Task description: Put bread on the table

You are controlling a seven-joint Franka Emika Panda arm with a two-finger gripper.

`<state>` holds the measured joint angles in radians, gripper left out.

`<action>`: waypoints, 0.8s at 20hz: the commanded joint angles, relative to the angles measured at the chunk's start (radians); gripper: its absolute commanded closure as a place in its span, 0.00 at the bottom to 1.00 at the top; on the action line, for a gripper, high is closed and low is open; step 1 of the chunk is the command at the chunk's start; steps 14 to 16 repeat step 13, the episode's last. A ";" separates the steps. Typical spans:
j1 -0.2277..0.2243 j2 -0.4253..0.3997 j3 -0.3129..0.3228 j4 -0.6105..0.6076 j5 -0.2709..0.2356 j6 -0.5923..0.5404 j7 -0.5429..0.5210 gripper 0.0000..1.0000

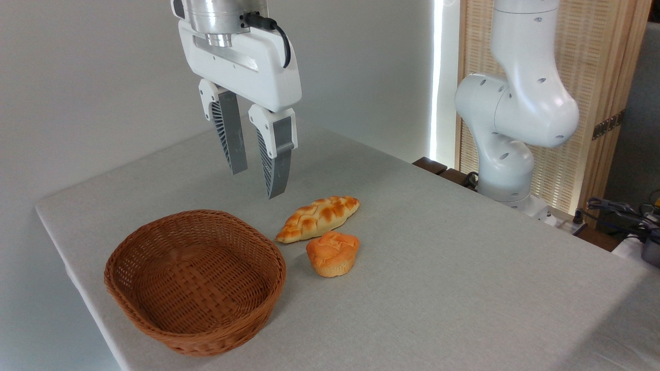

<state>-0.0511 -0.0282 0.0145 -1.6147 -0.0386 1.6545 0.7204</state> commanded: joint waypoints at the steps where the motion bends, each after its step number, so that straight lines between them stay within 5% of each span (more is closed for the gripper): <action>1: -0.018 0.010 0.009 0.024 0.048 -0.047 0.014 0.00; 16: -0.024 0.011 0.009 0.025 0.054 -0.050 0.011 0.00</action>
